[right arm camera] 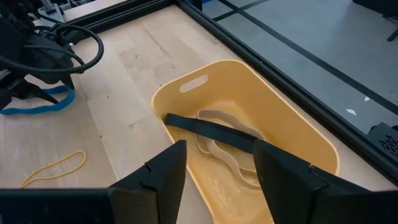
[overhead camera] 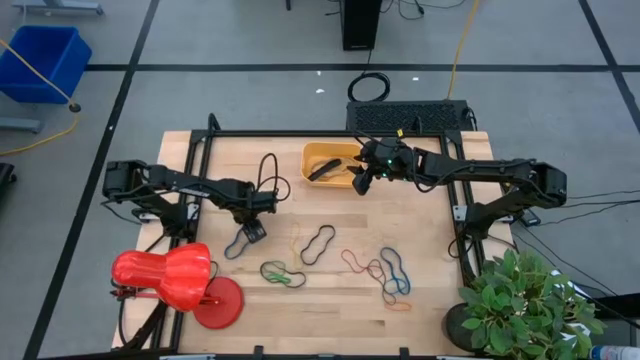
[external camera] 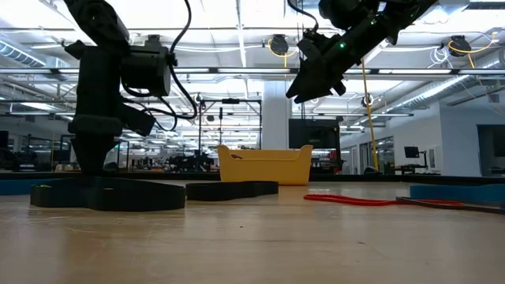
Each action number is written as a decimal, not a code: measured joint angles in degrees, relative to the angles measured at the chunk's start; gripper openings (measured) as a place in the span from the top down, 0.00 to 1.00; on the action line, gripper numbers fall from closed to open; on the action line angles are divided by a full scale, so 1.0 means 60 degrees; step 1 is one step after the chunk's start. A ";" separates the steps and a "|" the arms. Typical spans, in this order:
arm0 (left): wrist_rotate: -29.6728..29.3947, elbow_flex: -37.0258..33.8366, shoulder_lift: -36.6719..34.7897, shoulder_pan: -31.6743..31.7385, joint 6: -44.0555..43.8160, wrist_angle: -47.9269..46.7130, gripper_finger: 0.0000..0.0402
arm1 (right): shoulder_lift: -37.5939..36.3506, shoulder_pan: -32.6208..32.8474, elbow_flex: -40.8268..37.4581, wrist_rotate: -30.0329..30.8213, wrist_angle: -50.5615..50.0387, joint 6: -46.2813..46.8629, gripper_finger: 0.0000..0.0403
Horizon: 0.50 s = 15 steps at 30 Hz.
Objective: Pick and place rubber bands into bin
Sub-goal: Put the top left blue rubber band into the yellow bin
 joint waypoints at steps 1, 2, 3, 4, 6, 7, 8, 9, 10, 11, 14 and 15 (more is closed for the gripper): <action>-0.0037 0.0000 0.0000 0.0000 0.0000 -0.0003 0.61 | 0.0000 -0.0001 0.0000 -0.0002 0.0000 0.0000 0.55; -0.0058 0.0000 0.0000 0.0000 0.0000 -0.0003 0.65 | 0.0000 -0.0002 0.0000 -0.0002 0.0000 0.0000 0.55; -0.0058 0.0000 0.0000 0.0000 0.0000 0.0004 0.69 | 0.0000 -0.0002 0.0000 -0.0001 0.0000 0.0000 0.55; -0.0061 0.0000 0.0000 0.0000 0.0031 0.0004 0.73 | 0.0000 0.0001 0.0000 -0.0002 0.0000 0.0000 0.55; -0.0094 0.0000 0.0000 0.0000 0.0226 0.0005 0.81 | 0.0000 -0.0002 0.0000 -0.0002 0.0000 0.0000 0.55; -0.0102 0.0000 0.0000 0.0000 0.0318 0.0004 0.84 | 0.0000 -0.0002 0.0000 -0.0002 0.0000 0.0000 0.55; -0.0102 0.0000 0.0000 0.0000 0.0403 0.0004 0.88 | 0.0000 0.0000 0.0000 -0.0002 0.0000 0.0000 0.55; -0.0105 0.0000 0.0000 0.0000 0.0485 0.0004 0.91 | 0.0000 -0.0002 0.0000 -0.0002 0.0000 0.0000 0.55; -0.0109 0.0000 0.0000 0.0000 0.0584 0.0004 0.95 | 0.0000 -0.0002 0.0000 -0.0002 0.0000 0.0000 0.55; -0.0109 0.0000 0.0000 0.0000 0.0681 0.0004 0.97 | 0.0000 -0.0002 0.0000 -0.0002 0.0000 0.0000 0.55; -0.0116 0.0000 0.0000 0.0000 0.0720 0.0004 0.97 | 0.0000 -0.0002 0.0000 -0.0002 0.0000 0.0000 0.55; -0.0116 0.0000 0.0000 0.0000 0.0728 0.0005 0.96 | 0.0000 -0.0002 0.0000 -0.0002 0.0000 0.0000 0.55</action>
